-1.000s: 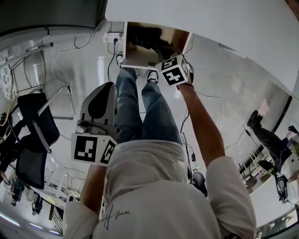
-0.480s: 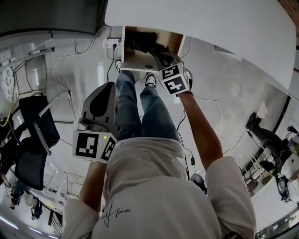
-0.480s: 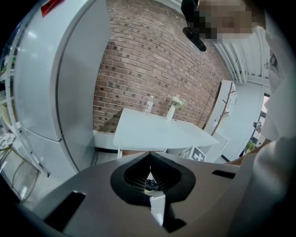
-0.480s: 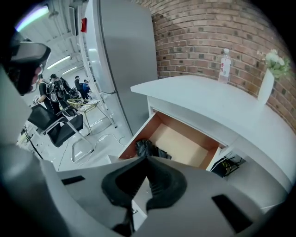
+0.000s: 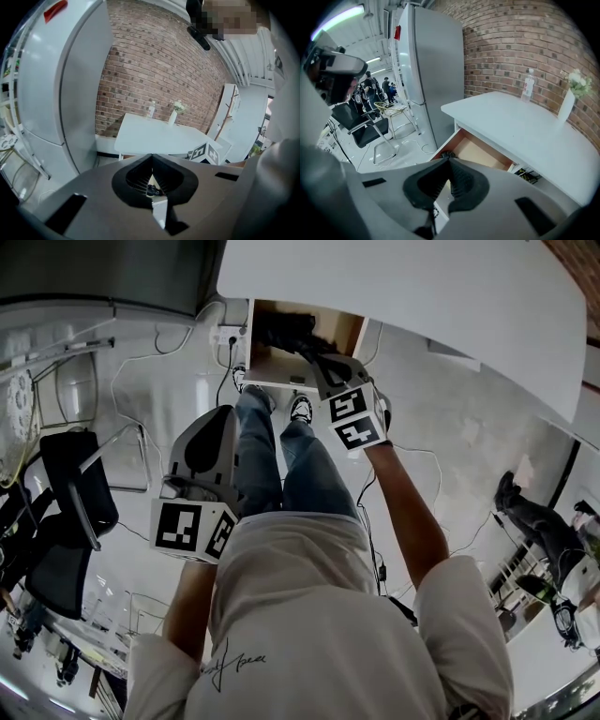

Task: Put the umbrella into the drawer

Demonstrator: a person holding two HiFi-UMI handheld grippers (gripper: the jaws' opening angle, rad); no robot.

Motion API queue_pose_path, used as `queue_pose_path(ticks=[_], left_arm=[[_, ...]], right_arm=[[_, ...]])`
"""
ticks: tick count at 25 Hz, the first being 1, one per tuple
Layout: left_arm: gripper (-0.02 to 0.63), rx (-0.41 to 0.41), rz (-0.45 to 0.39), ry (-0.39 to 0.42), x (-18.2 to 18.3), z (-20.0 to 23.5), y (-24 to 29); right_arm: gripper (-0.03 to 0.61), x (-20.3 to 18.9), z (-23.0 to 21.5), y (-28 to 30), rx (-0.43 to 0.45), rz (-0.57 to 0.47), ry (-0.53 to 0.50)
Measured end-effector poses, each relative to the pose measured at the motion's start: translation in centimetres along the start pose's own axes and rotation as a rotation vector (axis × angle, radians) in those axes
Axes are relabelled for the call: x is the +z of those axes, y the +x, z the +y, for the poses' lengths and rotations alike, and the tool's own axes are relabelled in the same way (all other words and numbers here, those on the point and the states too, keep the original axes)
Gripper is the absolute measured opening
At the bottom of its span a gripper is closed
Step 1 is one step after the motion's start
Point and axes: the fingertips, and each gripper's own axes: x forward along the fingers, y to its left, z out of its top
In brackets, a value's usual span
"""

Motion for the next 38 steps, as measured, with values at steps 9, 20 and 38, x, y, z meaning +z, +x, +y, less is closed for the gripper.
queue_pose_path(ticks=[9,20,38], left_arm=[[0.015,0.015,-0.029,-0.001,0.5,-0.4,-1.7],[0.015,0.02,-0.053,-0.001,0.7,-1.5,-3.0],[0.015,-0.035,-0.127,0.003,4.2,-4.6,-5.1]], right_arm=[[0.017,2.3,1.5,-3.6,0.019,-0.075,0.021],[0.017,3.3,2.3,-7.7,0.026,-0.133,0.045],[0.017,6.9,2.3,-15.0,0.009,-0.245,0.046]])
